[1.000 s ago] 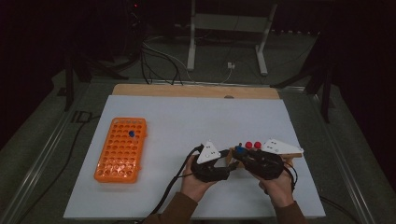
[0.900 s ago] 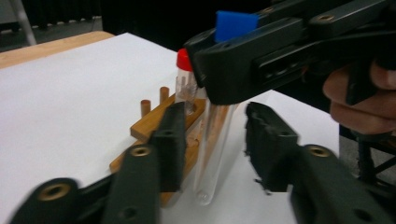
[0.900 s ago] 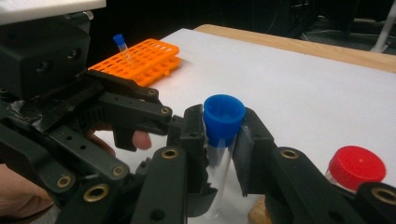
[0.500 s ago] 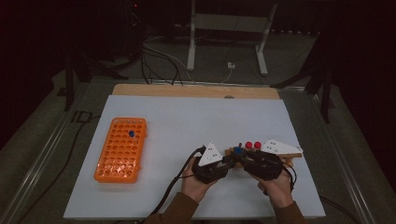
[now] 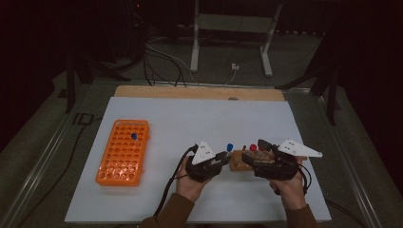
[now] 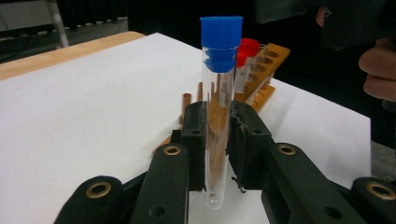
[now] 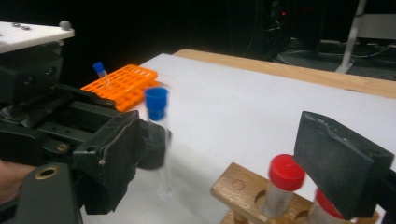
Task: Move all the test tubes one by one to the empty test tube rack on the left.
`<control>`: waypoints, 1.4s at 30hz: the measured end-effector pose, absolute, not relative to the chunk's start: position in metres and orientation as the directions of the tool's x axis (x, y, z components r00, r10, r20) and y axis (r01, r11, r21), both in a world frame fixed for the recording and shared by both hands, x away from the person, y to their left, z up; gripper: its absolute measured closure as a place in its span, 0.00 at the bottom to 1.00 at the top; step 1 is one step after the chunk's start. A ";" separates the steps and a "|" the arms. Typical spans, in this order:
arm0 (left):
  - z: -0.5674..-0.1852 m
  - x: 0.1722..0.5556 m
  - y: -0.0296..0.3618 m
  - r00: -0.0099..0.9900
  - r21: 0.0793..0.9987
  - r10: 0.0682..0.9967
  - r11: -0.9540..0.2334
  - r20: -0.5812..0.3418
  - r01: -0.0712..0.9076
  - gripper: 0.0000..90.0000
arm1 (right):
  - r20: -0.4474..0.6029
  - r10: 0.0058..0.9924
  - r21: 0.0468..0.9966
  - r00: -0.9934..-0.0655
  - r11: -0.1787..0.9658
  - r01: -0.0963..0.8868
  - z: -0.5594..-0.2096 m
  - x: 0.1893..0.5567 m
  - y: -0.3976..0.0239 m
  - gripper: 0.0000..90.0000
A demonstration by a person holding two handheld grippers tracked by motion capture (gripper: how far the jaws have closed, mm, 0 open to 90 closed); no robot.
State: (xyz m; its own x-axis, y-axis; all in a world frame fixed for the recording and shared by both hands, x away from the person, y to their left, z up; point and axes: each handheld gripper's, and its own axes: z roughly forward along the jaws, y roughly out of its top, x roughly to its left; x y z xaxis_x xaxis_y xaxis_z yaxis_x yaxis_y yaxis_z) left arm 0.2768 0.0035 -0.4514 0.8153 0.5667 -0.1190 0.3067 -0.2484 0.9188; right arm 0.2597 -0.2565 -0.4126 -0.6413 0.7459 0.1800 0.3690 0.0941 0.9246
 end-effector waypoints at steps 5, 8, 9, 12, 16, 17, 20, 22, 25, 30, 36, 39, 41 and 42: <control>-0.448 0.278 0.017 0.795 0.920 0.595 -0.234 -0.120 0.314 0.86 | 0.171 0.759 0.927 -0.628 0.091 0.363 -0.412 0.261 -0.263 0.08; -0.446 0.279 0.027 0.780 0.923 0.614 -0.219 -0.123 0.318 0.86 | 0.158 0.779 0.925 -0.607 0.098 0.367 -0.413 0.262 -0.266 0.04; -0.445 0.279 0.030 0.775 0.923 0.620 -0.214 -0.124 0.319 0.86 | 0.154 0.784 0.924 -0.601 0.100 0.368 -0.413 0.262 -0.267 0.03; -0.443 0.279 0.039 0.762 0.926 0.637 -0.206 -0.118 0.316 0.86 | 0.143 0.802 0.924 -0.580 0.102 0.369 -0.414 0.264 -0.270 0.03; -0.440 0.280 0.052 0.743 0.930 0.659 -0.190 -0.117 0.315 0.86 | 0.130 0.825 0.920 -0.550 0.106 0.377 -0.415 0.265 -0.272 0.02; -0.440 0.280 0.054 0.740 0.931 0.663 -0.188 -0.116 0.314 0.86 | 0.131 0.826 0.920 -0.549 0.104 0.377 -0.415 0.265 -0.273 0.01; -0.438 0.281 0.062 0.730 0.932 0.674 -0.183 -0.113 0.313 0.86 | 0.127 0.830 0.922 -0.543 0.104 0.374 -0.415 0.264 -0.274 0.01; -0.437 0.281 0.068 0.721 0.933 0.684 -0.180 -0.109 0.312 0.86 | 0.126 0.833 0.923 -0.539 0.100 0.371 -0.415 0.264 -0.274 0.01; -0.436 0.282 0.076 0.707 0.934 0.698 -0.169 -0.111 0.314 0.86 | 0.129 0.835 0.925 -0.535 0.093 0.368 -0.414 0.264 -0.276 0.01; -0.433 0.283 0.089 0.685 0.935 0.721 -0.163 -0.105 0.315 0.86 | 0.124 0.841 0.922 -0.527 0.098 0.373 -0.415 0.264 -0.277 0.01; -0.432 0.284 0.106 0.652 0.934 0.752 -0.158 -0.097 0.320 0.86 | 0.129 0.845 0.921 -0.519 0.092 0.378 -0.416 0.265 -0.279 0.01; -0.433 0.284 0.116 0.634 0.934 0.767 -0.154 -0.093 0.323 0.86 | 0.132 0.846 0.922 -0.517 0.088 0.378 -0.416 0.265 -0.280 0.01; -0.434 0.284 0.122 0.623 0.933 0.777 -0.153 -0.090 0.326 0.86 | 0.132 0.846 0.921 -0.516 0.087 0.379 -0.416 0.264 -0.280 0.01; -0.434 0.284 0.125 0.616 0.933 0.783 -0.152 -0.088 0.327 0.86 | 0.134 0.846 0.920 -0.516 0.087 0.381 -0.416 0.264 -0.280 0.01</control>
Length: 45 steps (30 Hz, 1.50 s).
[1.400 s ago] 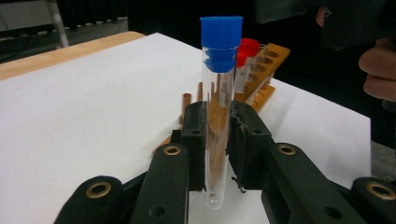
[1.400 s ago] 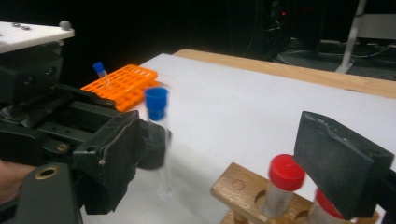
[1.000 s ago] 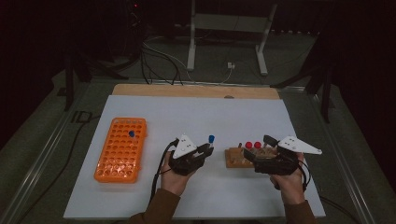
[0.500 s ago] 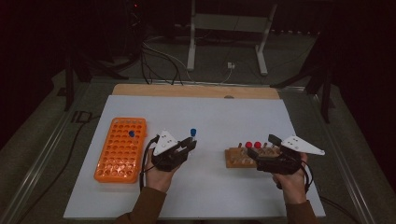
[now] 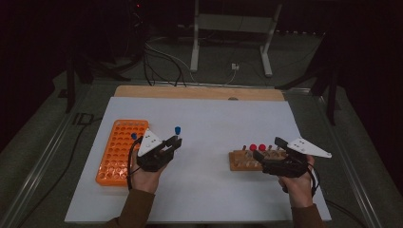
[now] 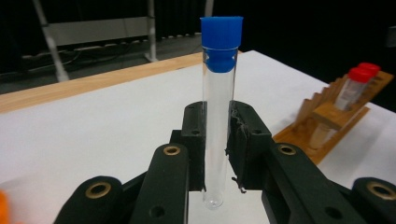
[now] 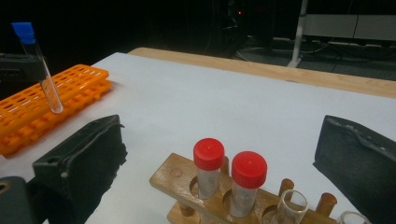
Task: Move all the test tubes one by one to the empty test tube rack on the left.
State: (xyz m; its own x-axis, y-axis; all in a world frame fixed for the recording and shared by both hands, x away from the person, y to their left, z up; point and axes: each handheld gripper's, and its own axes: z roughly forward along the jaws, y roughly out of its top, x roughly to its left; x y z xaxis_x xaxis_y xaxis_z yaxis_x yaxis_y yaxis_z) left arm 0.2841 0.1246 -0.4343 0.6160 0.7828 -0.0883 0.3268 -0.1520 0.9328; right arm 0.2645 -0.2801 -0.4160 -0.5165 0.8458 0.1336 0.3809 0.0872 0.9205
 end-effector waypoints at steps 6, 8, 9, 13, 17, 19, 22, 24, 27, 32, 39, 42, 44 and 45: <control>-0.436 0.283 0.144 0.574 0.930 0.814 -0.136 -0.092 0.341 0.86 | 0.141 0.847 0.921 -0.513 0.078 0.381 -0.416 0.264 -0.283 0.01; -0.436 0.283 0.150 0.562 0.930 0.822 -0.131 -0.091 0.343 0.86 | 0.147 0.846 0.924 -0.512 0.066 0.376 -0.415 0.264 -0.284 0.00; -0.436 0.282 0.154 0.555 0.930 0.827 -0.129 -0.090 0.343 0.86 | 0.149 0.846 0.925 -0.512 0.063 0.374 -0.415 0.264 -0.285 0.00; -0.435 0.281 0.166 0.534 0.931 0.842 -0.128 -0.079 0.341 0.86 | 0.155 0.846 0.927 -0.511 0.054 0.371 -0.414 0.263 -0.286 0.00; -0.436 0.281 0.180 0.501 0.929 0.863 -0.128 -0.068 0.347 0.86 | 0.152 0.846 0.927 -0.511 0.058 0.372 -0.415 0.263 -0.286 0.00; -0.437 0.281 0.187 0.484 0.927 0.872 -0.122 -0.070 0.354 0.86 | 0.156 0.846 0.926 -0.510 0.055 0.374 -0.415 0.263 -0.286 0.00; -0.439 0.281 0.198 0.458 0.928 0.886 -0.110 -0.071 0.357 0.86 | 0.157 0.846 0.925 -0.509 0.054 0.375 -0.415 0.263 -0.287 0.00; -0.440 0.280 0.203 0.442 0.926 0.894 -0.107 -0.069 0.362 0.86 | 0.159 0.846 0.925 -0.510 0.053 0.377 -0.415 0.263 -0.286 0.00; -0.445 0.280 0.210 0.409 0.924 0.910 -0.098 -0.067 0.369 0.86 | 0.158 0.841 0.924 -0.517 0.059 0.378 -0.416 0.263 -0.285 0.00; -0.452 0.279 0.218 0.366 0.923 0.928 -0.080 -0.069 0.376 0.86 | 0.160 0.839 0.922 -0.521 0.062 0.383 -0.417 0.263 -0.284 0.00; -0.459 0.279 0.222 0.336 0.917 0.941 -0.091 -0.049 0.388 0.85 | 0.165 0.837 0.922 -0.521 0.057 0.382 -0.417 0.263 -0.285 0.00; -0.461 0.280 0.221 0.332 0.918 0.943 -0.099 -0.038 0.385 0.86 | 0.165 0.837 0.922 -0.521 0.056 0.382 -0.417 0.263 -0.286 0.00; -0.463 0.281 0.220 0.330 0.918 0.944 -0.102 -0.033 0.382 0.85 | 0.167 0.837 0.921 -0.520 0.055 0.385 -0.418 0.263 -0.286 0.00; -0.463 0.281 0.220 0.329 0.918 0.944 -0.104 -0.030 0.383 0.86 | 0.166 0.837 0.921 -0.521 0.056 0.385 -0.418 0.264 -0.286 0.00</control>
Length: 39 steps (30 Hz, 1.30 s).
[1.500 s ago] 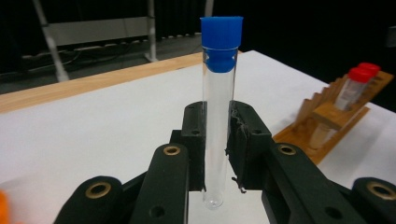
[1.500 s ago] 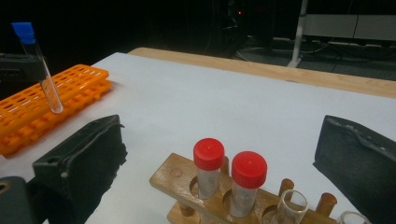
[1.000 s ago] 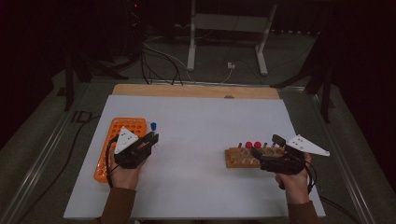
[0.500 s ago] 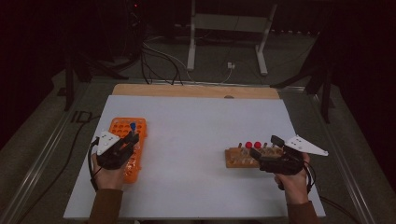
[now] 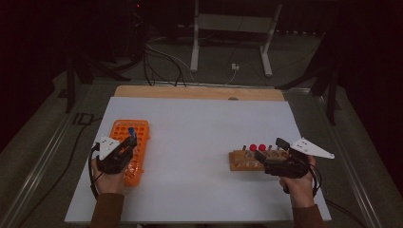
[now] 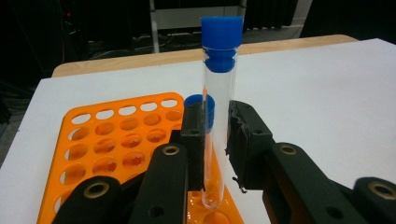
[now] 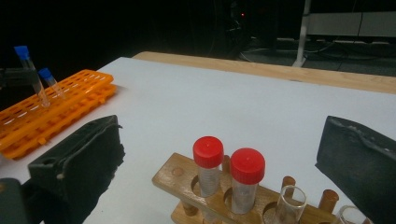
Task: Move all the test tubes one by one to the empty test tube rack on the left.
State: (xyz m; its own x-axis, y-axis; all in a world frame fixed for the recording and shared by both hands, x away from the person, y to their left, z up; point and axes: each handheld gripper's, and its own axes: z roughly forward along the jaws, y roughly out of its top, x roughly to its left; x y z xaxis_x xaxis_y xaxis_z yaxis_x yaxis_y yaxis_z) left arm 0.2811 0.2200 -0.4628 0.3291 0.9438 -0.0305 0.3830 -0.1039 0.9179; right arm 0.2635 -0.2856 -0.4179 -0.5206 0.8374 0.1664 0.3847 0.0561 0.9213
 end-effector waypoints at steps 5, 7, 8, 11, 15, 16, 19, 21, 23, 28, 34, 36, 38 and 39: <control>-0.465 0.283 0.218 0.324 0.917 0.946 -0.110 -0.022 0.383 0.86 | 0.166 0.836 0.922 -0.523 0.056 0.383 -0.418 0.263 -0.285 0.00; -0.467 0.284 0.218 0.322 0.914 0.946 -0.116 -0.017 0.388 0.86 | 0.166 0.835 0.923 -0.524 0.056 0.381 -0.418 0.263 -0.286 0.00; -0.467 0.285 0.218 0.320 0.914 0.947 -0.117 -0.014 0.388 0.86 | 0.166 0.835 0.924 -0.524 0.054 0.380 -0.418 0.263 -0.286 0.00; -0.470 0.286 0.218 0.320 0.910 0.947 -0.128 -0.005 0.393 0.86 | 0.172 0.835 0.922 -0.522 0.050 0.383 -0.418 0.263 -0.286 0.00; -0.474 0.287 0.217 0.320 0.901 0.947 -0.143 0.005 0.410 0.86 | 0.167 0.833 0.923 -0.527 0.055 0.380 -0.418 0.263 -0.285 0.00; -0.476 0.286 0.217 0.320 0.896 0.947 -0.150 0.009 0.419 0.86 | 0.167 0.833 0.923 -0.527 0.056 0.380 -0.418 0.263 -0.285 0.00; -0.478 0.284 0.216 0.321 0.877 0.947 -0.167 0.016 0.450 0.86 | 0.164 0.833 0.925 -0.529 0.057 0.377 -0.418 0.263 -0.286 0.00; -0.479 0.285 0.216 0.317 0.857 0.948 -0.175 0.014 0.485 0.86 | 0.165 0.832 0.925 -0.530 0.056 0.375 -0.417 0.263 -0.286 0.00; -0.480 0.285 0.217 0.314 0.841 0.949 -0.175 0.006 0.512 0.86 | 0.165 0.831 0.925 -0.532 0.057 0.375 -0.417 0.262 -0.286 0.00; -0.480 0.285 0.217 0.317 0.823 0.948 -0.184 0.005 0.538 0.87 | 0.163 0.827 0.924 -0.537 0.063 0.377 -0.417 0.262 -0.285 0.00; -0.484 0.287 0.216 0.314 0.800 0.950 -0.192 0.005 0.568 0.87 | 0.159 0.825 0.924 -0.542 0.069 0.377 -0.417 0.262 -0.285 0.00; -0.484 0.288 0.215 0.314 0.794 0.949 -0.201 0.014 0.574 0.87 | 0.159 0.825 0.924 -0.543 0.070 0.377 -0.417 0.262 -0.286 0.00; -0.485 0.288 0.213 0.317 0.786 0.948 -0.216 0.028 0.579 0.87 | 0.157 0.826 0.924 -0.542 0.071 0.376 -0.417 0.262 -0.287 0.00; -0.485 0.288 0.213 0.315 0.785 0.949 -0.217 0.030 0.580 0.87 | 0.159 0.826 0.924 -0.541 0.068 0.376 -0.417 0.262 -0.287 0.00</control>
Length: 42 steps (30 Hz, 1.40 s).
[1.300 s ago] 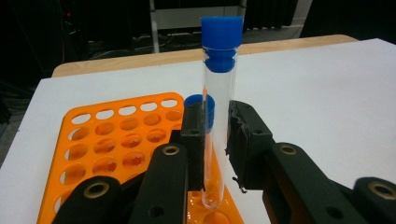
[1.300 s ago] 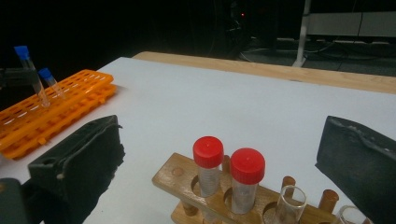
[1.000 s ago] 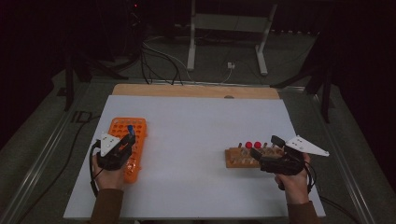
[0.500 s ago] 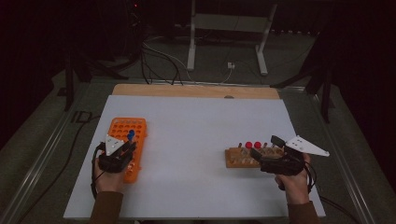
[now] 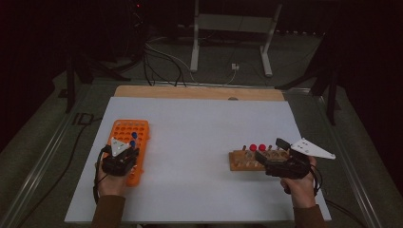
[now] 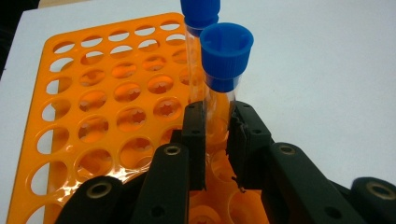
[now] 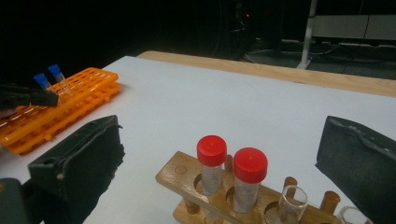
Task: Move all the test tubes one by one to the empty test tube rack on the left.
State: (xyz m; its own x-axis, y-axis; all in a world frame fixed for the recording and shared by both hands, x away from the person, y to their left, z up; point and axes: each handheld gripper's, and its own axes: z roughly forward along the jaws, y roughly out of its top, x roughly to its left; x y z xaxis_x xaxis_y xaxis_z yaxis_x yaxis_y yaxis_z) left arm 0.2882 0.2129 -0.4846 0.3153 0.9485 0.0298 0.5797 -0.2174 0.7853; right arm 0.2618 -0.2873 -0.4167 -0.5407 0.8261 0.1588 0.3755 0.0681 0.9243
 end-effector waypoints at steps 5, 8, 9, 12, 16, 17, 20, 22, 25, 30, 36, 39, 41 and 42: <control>-0.485 0.286 0.214 0.312 0.796 0.950 -0.205 0.021 0.570 0.85 | 0.155 0.829 0.925 -0.537 0.069 0.374 -0.416 0.262 -0.290 0.00; -0.484 0.283 0.216 0.313 0.814 0.950 -0.172 -0.013 0.555 0.77 | 0.155 0.832 0.925 -0.533 0.067 0.373 -0.416 0.262 -0.292 0.00; -0.483 0.282 0.217 0.315 0.817 0.949 -0.166 -0.020 0.552 0.74 | 0.154 0.833 0.925 -0.532 0.067 0.373 -0.416 0.262 -0.292 0.00; -0.477 0.276 0.221 0.323 0.844 0.946 -0.144 -0.036 0.516 0.67 | 0.151 0.837 0.925 -0.525 0.067 0.374 -0.416 0.263 -0.295 0.00; -0.469 0.266 0.229 0.345 0.885 0.934 -0.082 -0.092 0.457 0.56 | 0.155 0.843 0.923 -0.515 0.062 0.380 -0.416 0.263 -0.299 0.00; -0.467 0.263 0.231 0.355 0.893 0.930 -0.080 -0.093 0.444 0.55 | 0.151 0.848 0.923 -0.508 0.064 0.380 -0.416 0.264 -0.300 0.00; -0.457 0.257 0.233 0.375 0.916 0.923 -0.070 -0.091 0.394 0.46 | 0.146 0.857 0.920 -0.495 0.066 0.386 -0.414 0.264 -0.305 0.00; -0.454 0.254 0.233 0.382 0.926 0.918 -0.053 -0.102 0.374 0.37 | 0.146 0.863 0.919 -0.483 0.063 0.390 -0.413 0.264 -0.308 0.04; -0.452 0.254 0.232 0.387 0.930 0.912 -0.015 -0.138 0.368 0.23 | 0.148 0.858 0.921 -0.492 0.062 0.385 -0.413 0.264 -0.313 0.05; -0.449 0.255 0.227 0.395 0.932 0.908 -0.010 -0.143 0.361 0.04 | 0.132 0.872 0.914 -0.471 0.077 0.399 -0.415 0.266 -0.317 0.17; -0.445 0.253 0.223 0.381 0.943 0.918 -0.023 -0.112 0.333 0.00 | 0.072 0.895 0.902 -0.441 0.129 0.411 -0.423 0.267 -0.326 0.50; -0.444 0.251 0.222 0.369 0.949 0.923 -0.018 -0.106 0.315 0.00 | 0.066 0.907 0.895 -0.415 0.130 0.427 -0.427 0.268 -0.330 0.58; -0.443 0.251 0.222 0.371 0.950 0.922 -0.016 -0.106 0.312 0.00 | 0.067 0.911 0.890 -0.407 0.129 0.437 -0.431 0.270 -0.333 0.62; -0.443 0.251 0.221 0.370 0.952 0.924 -0.019 -0.101 0.307 0.00 | 0.075 0.911 0.887 -0.406 0.126 0.445 -0.434 0.271 -0.334 0.64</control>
